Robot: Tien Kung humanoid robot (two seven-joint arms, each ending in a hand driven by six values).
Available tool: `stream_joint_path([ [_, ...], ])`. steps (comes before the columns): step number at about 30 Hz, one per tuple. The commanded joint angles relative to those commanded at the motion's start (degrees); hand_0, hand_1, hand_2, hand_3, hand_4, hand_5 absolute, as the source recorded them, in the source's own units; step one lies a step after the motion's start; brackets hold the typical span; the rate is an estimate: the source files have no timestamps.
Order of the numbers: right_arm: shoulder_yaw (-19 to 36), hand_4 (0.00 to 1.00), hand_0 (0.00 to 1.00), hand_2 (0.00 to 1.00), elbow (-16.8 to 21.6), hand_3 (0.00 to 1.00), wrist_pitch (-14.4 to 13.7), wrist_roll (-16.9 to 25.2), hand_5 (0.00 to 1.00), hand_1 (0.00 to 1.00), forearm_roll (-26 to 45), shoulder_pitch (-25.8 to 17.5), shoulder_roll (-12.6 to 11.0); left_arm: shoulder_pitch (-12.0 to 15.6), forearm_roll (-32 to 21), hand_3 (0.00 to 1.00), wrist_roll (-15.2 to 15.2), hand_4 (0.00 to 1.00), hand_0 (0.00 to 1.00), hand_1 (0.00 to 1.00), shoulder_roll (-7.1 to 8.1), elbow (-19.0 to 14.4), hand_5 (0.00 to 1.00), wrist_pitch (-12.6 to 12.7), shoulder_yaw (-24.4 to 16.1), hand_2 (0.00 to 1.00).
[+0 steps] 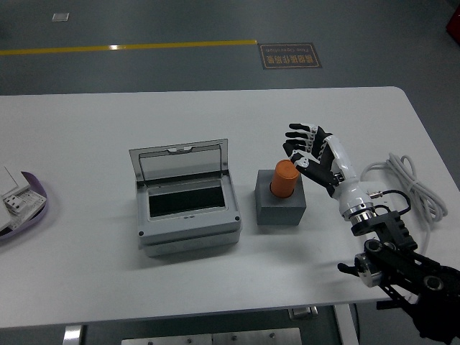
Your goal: Pick up the cylinder from the cube,place it in the box,flap close box
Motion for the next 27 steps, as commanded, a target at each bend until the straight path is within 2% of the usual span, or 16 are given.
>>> stream_joint_path([
  [2, -0.53, 0.741, 0.642, 0.613, -0.3, 0.623, -0.05, -0.16, 0.245, 0.623, -0.38, 0.16, 0.15, -0.02, 0.0, 0.607, 0.0, 0.723, 0.514, 0.571, -0.05, 0.0, 0.178, 0.0, 0.05, 0.564],
  [3, -0.92, 0.768, 0.626, 0.567, -0.51, 0.59, -0.07, -0.26, 0.229, 0.616, -0.59, 0.26, 0.25, -0.04, -0.01, 0.607, 0.0, 0.723, 0.513, 0.571, -0.08, 0.0, 0.177, 0.0, 0.09, 0.564],
  [14, -4.54, 0.769, 0.613, 0.544, -4.7, 0.605, 0.27, -0.93, 0.232, 0.606, -1.38, 1.31, 1.73, -0.01, 0.02, 0.606, 0.02, 0.723, 0.513, 0.57, -0.25, -0.08, 0.177, -0.03, 0.18, 0.564],
  [27, -6.68, 0.767, 0.599, 0.526, -5.18, 0.594, 0.34, -1.41, 0.229, 0.604, -1.31, 2.43, 2.23, -0.02, 0.32, 0.608, 0.01, 0.724, 0.513, 0.57, -0.37, -0.1, 0.177, -0.02, -0.35, 0.564],
])
